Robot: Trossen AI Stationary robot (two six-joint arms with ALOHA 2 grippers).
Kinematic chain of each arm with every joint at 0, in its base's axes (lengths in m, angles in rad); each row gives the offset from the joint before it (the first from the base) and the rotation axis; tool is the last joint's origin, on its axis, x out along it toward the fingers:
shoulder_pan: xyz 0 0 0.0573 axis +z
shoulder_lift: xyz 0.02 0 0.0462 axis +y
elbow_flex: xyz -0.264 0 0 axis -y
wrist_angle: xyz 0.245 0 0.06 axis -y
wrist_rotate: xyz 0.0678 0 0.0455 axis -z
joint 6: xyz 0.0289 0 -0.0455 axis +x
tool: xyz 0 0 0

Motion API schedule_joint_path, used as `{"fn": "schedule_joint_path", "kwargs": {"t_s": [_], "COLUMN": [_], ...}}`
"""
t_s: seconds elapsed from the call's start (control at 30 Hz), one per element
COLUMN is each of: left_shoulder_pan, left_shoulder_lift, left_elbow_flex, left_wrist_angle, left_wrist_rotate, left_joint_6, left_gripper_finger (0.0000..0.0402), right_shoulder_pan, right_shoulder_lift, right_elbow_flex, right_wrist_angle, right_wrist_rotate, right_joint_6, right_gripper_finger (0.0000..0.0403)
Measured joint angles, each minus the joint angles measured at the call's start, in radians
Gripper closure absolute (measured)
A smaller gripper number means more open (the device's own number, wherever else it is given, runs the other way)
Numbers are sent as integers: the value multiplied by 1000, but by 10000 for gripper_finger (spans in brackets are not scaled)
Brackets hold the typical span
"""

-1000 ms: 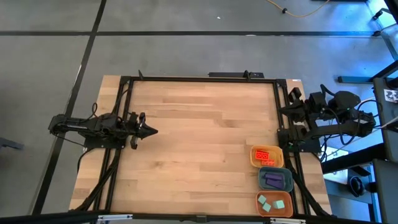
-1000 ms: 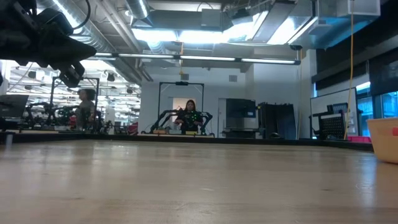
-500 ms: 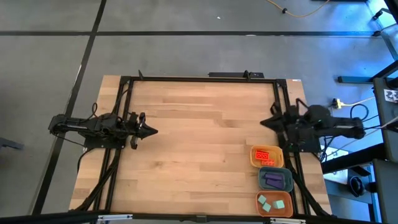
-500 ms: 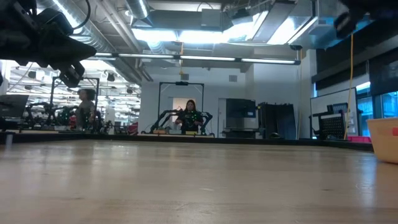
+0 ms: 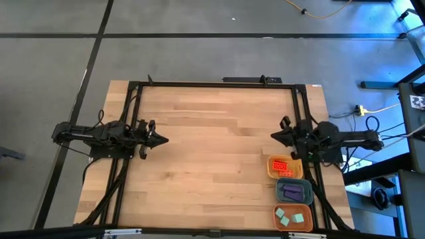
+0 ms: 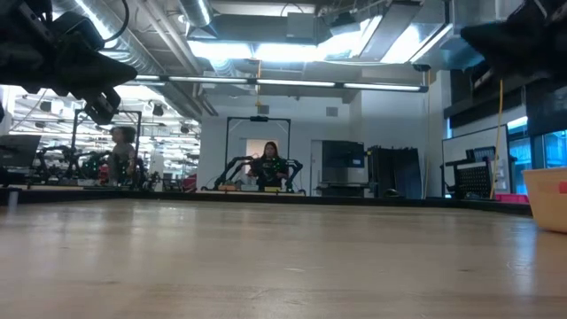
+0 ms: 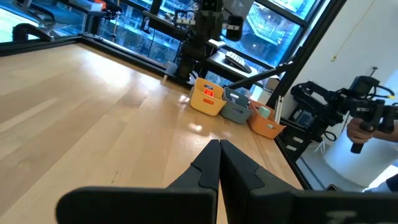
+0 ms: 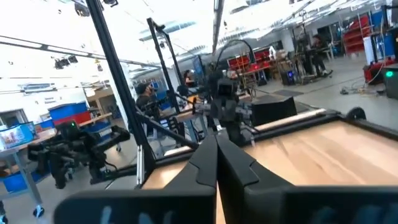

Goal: Sort & place blocks by color
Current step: Return to Home Position

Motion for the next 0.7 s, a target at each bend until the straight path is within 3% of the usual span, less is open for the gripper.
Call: {"fn": "schedule_joint_path", "kwargs": {"t_s": [0.3,0.7], "left_shoulder_pan": [0,0], "left_shoulder_lift": [0,0], "left_elbow_flex": [0,0], "left_wrist_angle": [0,0], "left_wrist_rotate": [0,2], "left_joint_6": [0,0], "left_gripper_finger": [401,401], "right_shoulder_pan": [0,0], "right_shoulder_lift": [-2,27], "right_elbow_flex": [-19,-18], "right_wrist_angle": [-141,-185], "right_wrist_rotate": [81,27], "right_joint_6": [-82,-112], "right_gripper_finger": [403,384]}}
